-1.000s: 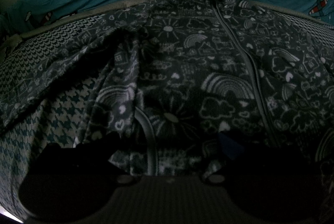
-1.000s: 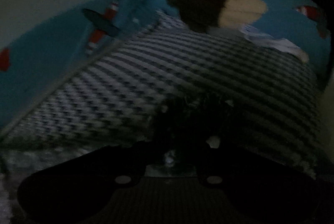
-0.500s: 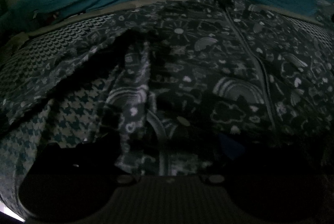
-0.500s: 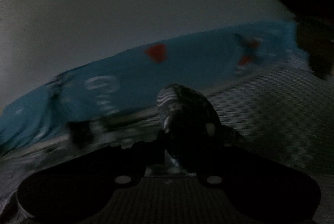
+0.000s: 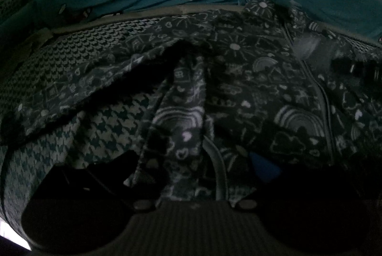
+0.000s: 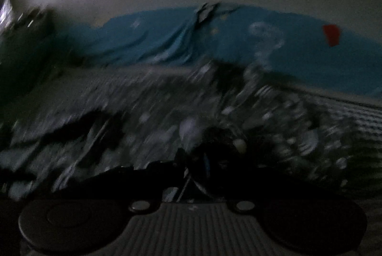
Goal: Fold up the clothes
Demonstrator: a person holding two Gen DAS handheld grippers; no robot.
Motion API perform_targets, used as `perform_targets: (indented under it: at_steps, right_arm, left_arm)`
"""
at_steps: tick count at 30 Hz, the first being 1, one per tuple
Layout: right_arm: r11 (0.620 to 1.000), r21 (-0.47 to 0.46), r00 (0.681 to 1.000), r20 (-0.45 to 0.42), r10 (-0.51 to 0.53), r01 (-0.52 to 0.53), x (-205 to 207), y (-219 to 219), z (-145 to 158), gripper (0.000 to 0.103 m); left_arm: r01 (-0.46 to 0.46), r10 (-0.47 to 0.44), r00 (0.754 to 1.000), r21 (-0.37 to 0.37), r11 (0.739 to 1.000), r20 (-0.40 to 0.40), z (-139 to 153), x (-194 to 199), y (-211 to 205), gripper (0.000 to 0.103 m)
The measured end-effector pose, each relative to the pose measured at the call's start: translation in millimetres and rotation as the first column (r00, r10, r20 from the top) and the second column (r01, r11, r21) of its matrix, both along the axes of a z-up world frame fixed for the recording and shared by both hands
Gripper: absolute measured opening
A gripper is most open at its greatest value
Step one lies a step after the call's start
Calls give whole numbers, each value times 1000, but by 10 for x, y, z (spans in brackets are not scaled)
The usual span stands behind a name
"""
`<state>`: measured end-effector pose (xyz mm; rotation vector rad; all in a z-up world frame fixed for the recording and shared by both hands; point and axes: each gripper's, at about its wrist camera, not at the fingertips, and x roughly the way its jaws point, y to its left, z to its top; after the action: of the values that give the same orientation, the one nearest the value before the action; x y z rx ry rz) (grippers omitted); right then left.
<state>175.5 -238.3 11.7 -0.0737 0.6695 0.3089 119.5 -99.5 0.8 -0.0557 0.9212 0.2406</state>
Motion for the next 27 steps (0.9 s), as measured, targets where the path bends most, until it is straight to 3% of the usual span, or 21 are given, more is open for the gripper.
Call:
perform_targets:
  at_steps: [2, 9, 15, 20, 27]
  right_arm:
    - [999, -1, 999, -21, 41, -41, -74, 3, -39, 24]
    - [995, -24, 993, -61, 100, -102, -269, -48, -80, 27]
    - [999, 32, 998, -46, 39, -38, -214, -199, 19, 30]
    - [999, 45, 1000, -21, -16, 17, -84, -238, 49, 49]
    - [993, 86, 995, -55, -78, 83, 208, -267, -33, 50]
  left_arm:
    - [-3, 3, 1000, 0, 1000, 4, 8, -3, 1, 103]
    - [-19, 18, 999, 35, 999, 40, 94, -8, 1, 103]
    - [-17, 17, 999, 9, 1000, 28, 143, 47, 39, 103]
    - [15, -15, 1000, -2, 1000, 25, 237, 155, 56, 103]
    - [98, -98, 995, 31, 995, 5, 311, 427, 46, 103]
